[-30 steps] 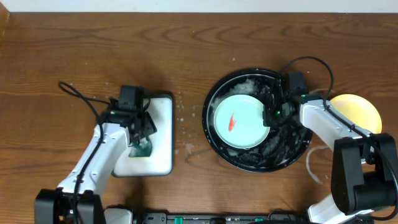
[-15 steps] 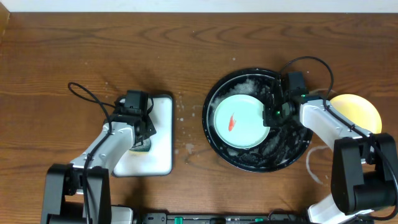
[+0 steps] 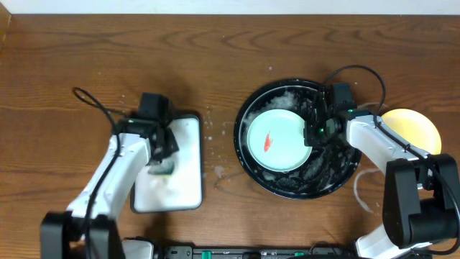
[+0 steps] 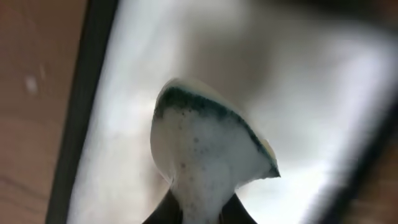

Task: Clean dirty plates on tray and stack at the side
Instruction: 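Lift the green sponge with the left gripper and carry it to the plate, then scrub the red stain on the plate with the sponge, right gripper holding rim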

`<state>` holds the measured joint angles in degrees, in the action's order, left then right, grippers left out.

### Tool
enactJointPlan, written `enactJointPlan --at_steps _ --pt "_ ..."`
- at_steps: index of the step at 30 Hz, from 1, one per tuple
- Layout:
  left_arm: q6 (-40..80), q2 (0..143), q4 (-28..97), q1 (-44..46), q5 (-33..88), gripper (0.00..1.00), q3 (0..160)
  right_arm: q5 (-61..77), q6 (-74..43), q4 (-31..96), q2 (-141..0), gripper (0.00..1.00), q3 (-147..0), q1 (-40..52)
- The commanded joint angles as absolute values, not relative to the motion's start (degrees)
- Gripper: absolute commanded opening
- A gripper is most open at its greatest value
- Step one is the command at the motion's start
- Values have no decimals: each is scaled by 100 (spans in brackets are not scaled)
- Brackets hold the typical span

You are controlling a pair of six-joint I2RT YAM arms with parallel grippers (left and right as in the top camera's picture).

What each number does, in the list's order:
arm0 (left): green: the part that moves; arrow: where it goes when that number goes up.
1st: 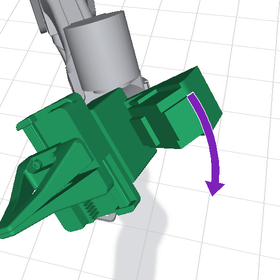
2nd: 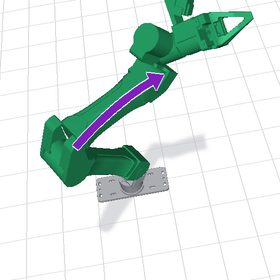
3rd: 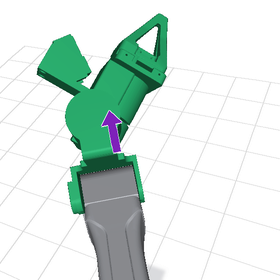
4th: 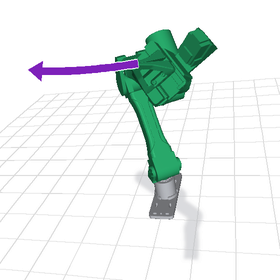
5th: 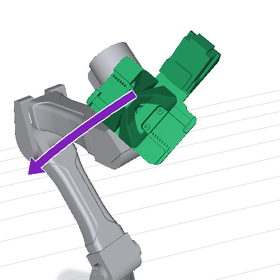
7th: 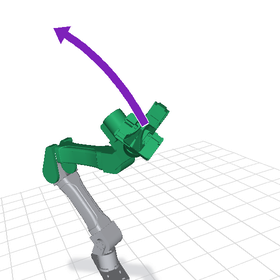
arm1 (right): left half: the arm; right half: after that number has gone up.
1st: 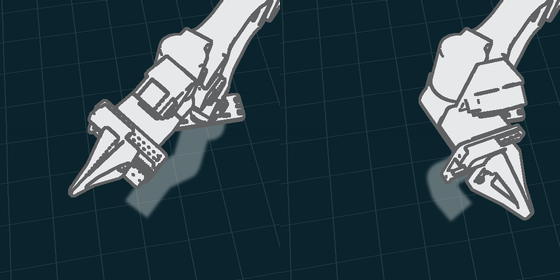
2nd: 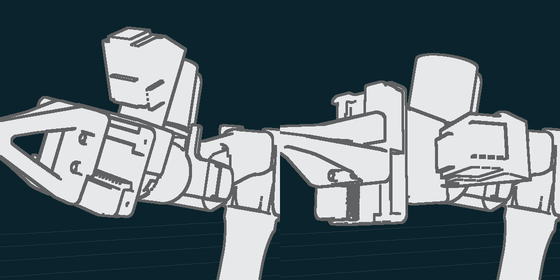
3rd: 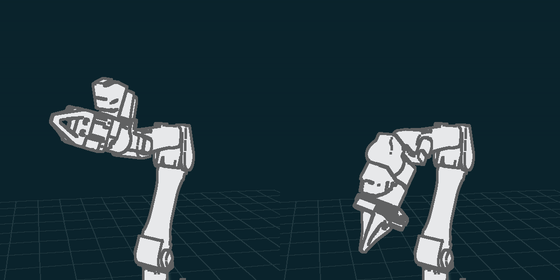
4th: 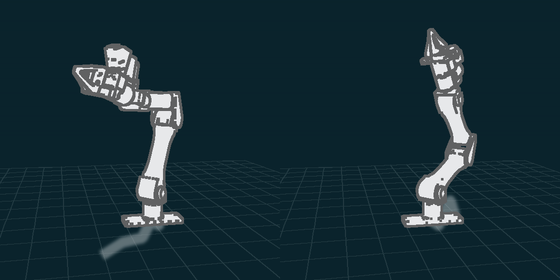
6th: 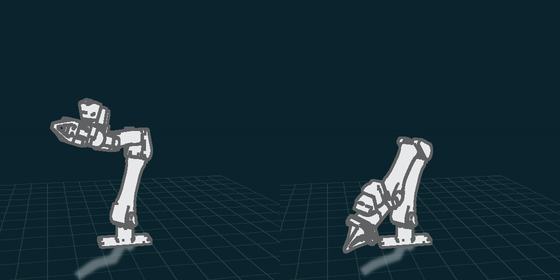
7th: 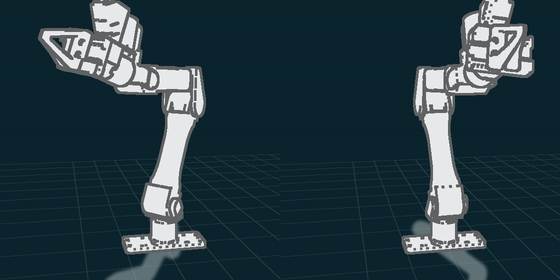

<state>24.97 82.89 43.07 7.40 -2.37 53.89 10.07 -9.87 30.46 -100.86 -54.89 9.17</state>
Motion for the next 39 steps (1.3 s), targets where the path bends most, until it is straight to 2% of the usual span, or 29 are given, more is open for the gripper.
enactJointPlan --at_steps 1,8,13,16,23,31,35,39 --pt "2270 7990 4335 972 -23 8 5876 349 -1024 3148 -10265 1 -5264 760" --pt "2464 8097 4080 1278 -25 7 5948 351 -1024 3148 -10265 1 -5264 760" --pt "2893 8189 3583 1590 1267 7 5948 351 -1024 3144 -10265 1 -5264 760" --pt "3430 8204 2912 2099 1660 7 5948 353 -1024 3146 -10265 1 -5264 760" --pt "4259 8903 1411 3623 1221 7 5948 419 -1022 3148 -10265 1 -5264 760" --pt "5127 10429 -71 4187 1623 7 5948 652 -1024 3076 -10265 1 -5264 760" --pt "5035 10763 248 4115 1208 7 5948 652 -1024 3081 -10265 1 -5264 760" --pt "4401 10790 1002 3981 -281 8 5968 652 -1024 3085 -10265 1 -5264 760"
